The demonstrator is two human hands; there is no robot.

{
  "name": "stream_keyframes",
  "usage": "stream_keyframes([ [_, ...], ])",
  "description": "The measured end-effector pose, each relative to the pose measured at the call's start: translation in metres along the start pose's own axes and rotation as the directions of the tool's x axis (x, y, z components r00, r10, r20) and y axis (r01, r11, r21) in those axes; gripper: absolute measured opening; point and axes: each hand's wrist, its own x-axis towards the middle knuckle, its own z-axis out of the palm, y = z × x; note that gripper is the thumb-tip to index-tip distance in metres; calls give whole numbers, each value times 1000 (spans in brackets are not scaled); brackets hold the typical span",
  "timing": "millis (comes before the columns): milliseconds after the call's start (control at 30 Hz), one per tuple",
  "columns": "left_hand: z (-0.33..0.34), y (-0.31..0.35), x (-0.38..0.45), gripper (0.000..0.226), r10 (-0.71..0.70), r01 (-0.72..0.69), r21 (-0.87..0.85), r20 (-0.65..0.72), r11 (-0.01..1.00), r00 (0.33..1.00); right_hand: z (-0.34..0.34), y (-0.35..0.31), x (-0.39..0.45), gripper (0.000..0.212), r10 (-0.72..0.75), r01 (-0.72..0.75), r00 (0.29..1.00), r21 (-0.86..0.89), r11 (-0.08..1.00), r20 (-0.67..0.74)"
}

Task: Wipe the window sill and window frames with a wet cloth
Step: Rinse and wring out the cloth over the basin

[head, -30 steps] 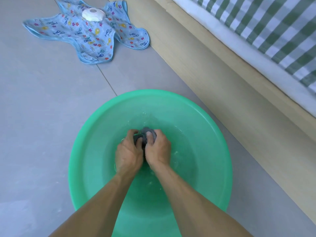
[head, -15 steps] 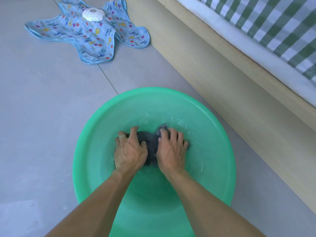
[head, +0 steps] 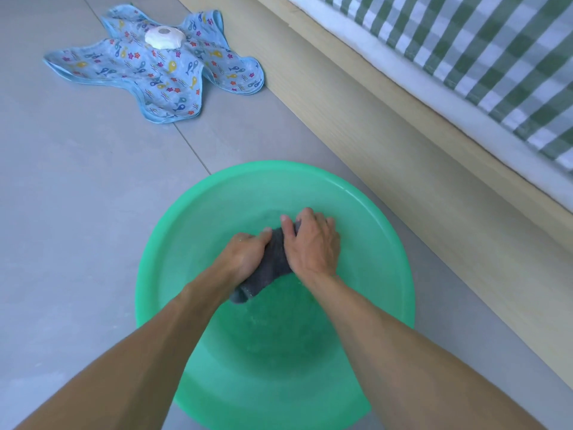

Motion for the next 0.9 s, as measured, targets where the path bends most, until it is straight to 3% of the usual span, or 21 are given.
stream_keyframes([
  [33,-3,-4,2,28,46,-48,167,16,985,999,1,7,-3,33,-172,172,985,-88,981,7],
  [67,-6,-9,3,29,66,-84,287,70,954,995,2,14,-5,44,-323,338,939,-148,929,116],
  [133,-7,-25,2,67,44,-109,418,162,902,986,1,23,-11,69,-421,532,798,-178,828,431],
  [167,-5,-31,0,83,54,-121,429,166,895,985,-1,25,-14,71,-414,573,758,-211,792,504],
  [233,0,-41,-5,101,128,-172,408,133,897,983,-3,20,-13,46,-412,588,762,-267,764,499],
  [267,4,-46,-6,108,163,-191,398,103,897,981,-6,15,-11,30,-411,551,779,-204,809,474],
  [333,8,-51,-7,123,187,-197,338,62,920,980,-15,4,-4,17,-339,325,840,109,940,424],
  [400,11,-50,-10,113,237,-235,141,2,962,972,-25,-6,2,20,-208,10,895,447,894,394],
  [467,13,-41,-11,83,222,-226,-116,-52,967,974,-28,-16,5,25,18,-322,898,626,710,440],
  [533,14,-27,-13,52,209,-218,-215,-64,952,976,-27,-26,6,27,205,-631,768,664,401,607],
  [567,14,-21,-14,38,205,-214,-214,-61,953,977,-27,-30,7,27,232,-702,712,660,269,663],
  [600,13,-18,-13,26,183,-190,-194,-55,962,982,-29,-32,7,30,239,-725,688,655,212,685],
  [633,10,-17,-11,20,138,-143,-156,-47,977,989,-33,-32,7,35,238,-700,714,663,265,659],
  [667,6,-16,-9,21,85,-88,-100,-34,991,996,-39,-27,6,42,209,-603,789,666,438,578],
  [700,1,-15,-9,24,39,-39,-40,-3,998,999,-44,-19,3,52,104,-391,883,596,702,457],
  [733,-4,-13,-9,27,7,-7,0,42,1000,999,-51,-11,1,65,-97,-61,934,420,905,344],
  [767,-9,-9,-9,30,-3,1,15,104,1000,995,-57,-4,-3,81,-333,275,888,214,937,316],
  [800,-11,-6,-9,31,7,-10,12,183,1000,983,-60,0,-9,96,-502,514,786,69,855,361],
  [833,-12,0,-10,28,31,-35,12,268,999,963,-58,2,-13,107,-581,647,698,-22,762,419],
  [867,-12,6,-13,25,68,-87,40,348,995,935,-55,2,-17,112,-596,701,657,-85,708,462],
  [900,-10,11,-15,22,113,-178,128,402,976,908,-50,2,-19,111,-572,695,665,-119,709,480],
])
